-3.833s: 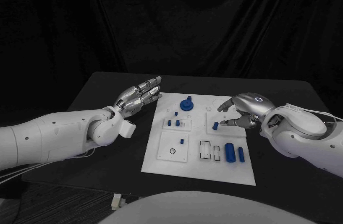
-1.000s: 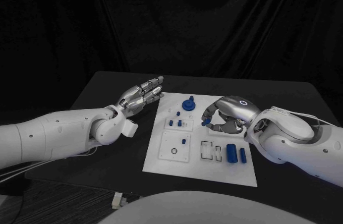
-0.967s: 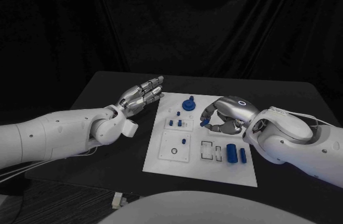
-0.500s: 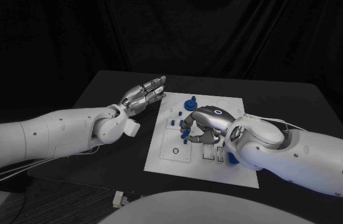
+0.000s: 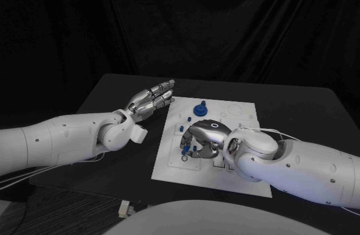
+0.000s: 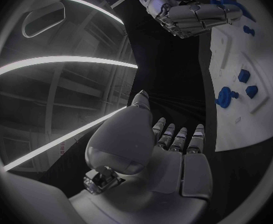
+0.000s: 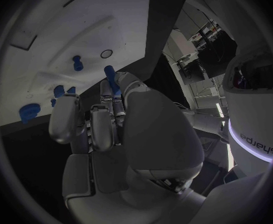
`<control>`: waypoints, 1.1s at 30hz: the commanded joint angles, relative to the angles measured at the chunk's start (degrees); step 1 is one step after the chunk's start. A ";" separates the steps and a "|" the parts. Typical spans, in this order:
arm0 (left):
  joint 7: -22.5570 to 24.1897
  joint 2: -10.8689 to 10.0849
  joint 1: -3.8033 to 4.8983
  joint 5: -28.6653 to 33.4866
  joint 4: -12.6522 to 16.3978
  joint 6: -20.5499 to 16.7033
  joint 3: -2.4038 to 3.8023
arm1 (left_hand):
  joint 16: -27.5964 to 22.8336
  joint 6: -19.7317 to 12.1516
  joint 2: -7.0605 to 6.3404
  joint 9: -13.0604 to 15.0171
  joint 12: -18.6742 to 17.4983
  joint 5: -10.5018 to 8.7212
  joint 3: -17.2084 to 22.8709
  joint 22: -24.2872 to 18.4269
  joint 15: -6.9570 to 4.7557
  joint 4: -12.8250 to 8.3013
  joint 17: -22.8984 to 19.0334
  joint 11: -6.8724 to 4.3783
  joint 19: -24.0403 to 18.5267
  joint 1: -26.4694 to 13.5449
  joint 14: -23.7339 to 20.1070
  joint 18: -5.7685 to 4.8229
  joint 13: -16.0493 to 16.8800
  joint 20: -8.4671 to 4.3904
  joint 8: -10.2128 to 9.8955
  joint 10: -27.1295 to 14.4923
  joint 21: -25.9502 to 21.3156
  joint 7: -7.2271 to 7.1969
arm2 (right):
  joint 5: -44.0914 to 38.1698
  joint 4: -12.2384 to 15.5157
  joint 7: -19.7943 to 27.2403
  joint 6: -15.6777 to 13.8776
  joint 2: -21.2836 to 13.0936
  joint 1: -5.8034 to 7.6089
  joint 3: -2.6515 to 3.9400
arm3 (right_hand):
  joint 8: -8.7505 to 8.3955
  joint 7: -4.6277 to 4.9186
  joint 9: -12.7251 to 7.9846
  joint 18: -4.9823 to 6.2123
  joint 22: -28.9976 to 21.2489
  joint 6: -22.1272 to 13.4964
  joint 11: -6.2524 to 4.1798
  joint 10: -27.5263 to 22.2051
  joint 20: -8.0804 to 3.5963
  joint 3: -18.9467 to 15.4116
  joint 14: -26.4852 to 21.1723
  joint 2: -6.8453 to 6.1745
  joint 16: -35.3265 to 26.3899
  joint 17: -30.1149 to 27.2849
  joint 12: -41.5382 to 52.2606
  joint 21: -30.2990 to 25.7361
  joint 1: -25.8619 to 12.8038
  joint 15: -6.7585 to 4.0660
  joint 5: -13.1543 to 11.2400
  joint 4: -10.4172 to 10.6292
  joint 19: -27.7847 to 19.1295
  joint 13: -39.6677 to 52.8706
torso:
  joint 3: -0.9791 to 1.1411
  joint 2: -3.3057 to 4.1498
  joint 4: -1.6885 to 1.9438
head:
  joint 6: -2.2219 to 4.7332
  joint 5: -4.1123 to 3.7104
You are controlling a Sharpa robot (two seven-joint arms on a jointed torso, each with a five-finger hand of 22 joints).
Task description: Assemble the parts on the task board
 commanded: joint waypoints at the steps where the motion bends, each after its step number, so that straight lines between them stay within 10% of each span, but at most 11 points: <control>1: 5.16 0.08 -0.06 0.32 0.08 0.48 0.06 | 0.20 0.23 0.11 0.03 0.19 0.13 -0.13 0.02 0.30 -0.16 0.05 -0.08 -0.06 0.27 0.02 0.44 0.07 0.46 0.24 -0.09 0.08 0.15 | -1.09 -0.56 -0.07 3.11 0.64 -0.54 0.03 | -0.01 0.08 -0.03 -0.13 9.34 -0.50 0.32 -0.11 -0.04 0.31 2.14 0.54 0.20 0.03 -0.29 0.21 0.31 0.17 -0.31 -0.08 0.38 -0.07 | 0.00 -0.01 -0.03 | -0.01 0.01; 33: 4.87 0.10 -0.09 0.32 0.01 0.69 0.06 | 0.23 0.14 0.14 0.02 0.13 0.25 -0.09 0.05 0.31 -0.23 0.06 -0.10 -0.05 0.39 0.03 0.45 0.06 0.49 0.22 -0.10 0.09 0.23 | -7.20 -1.46 -1.09 3.29 1.72 -1.38 0.03 | -0.11 0.24 0.13 -0.05 9.23 -0.82 0.43 -0.06 0.06 0.81 2.02 0.67 0.02 -0.29 -0.47 -0.13 0.78 0.28 -0.21 -0.74 0.23 -0.15 | 0.01 -0.01 -0.04 | -0.01 -0.15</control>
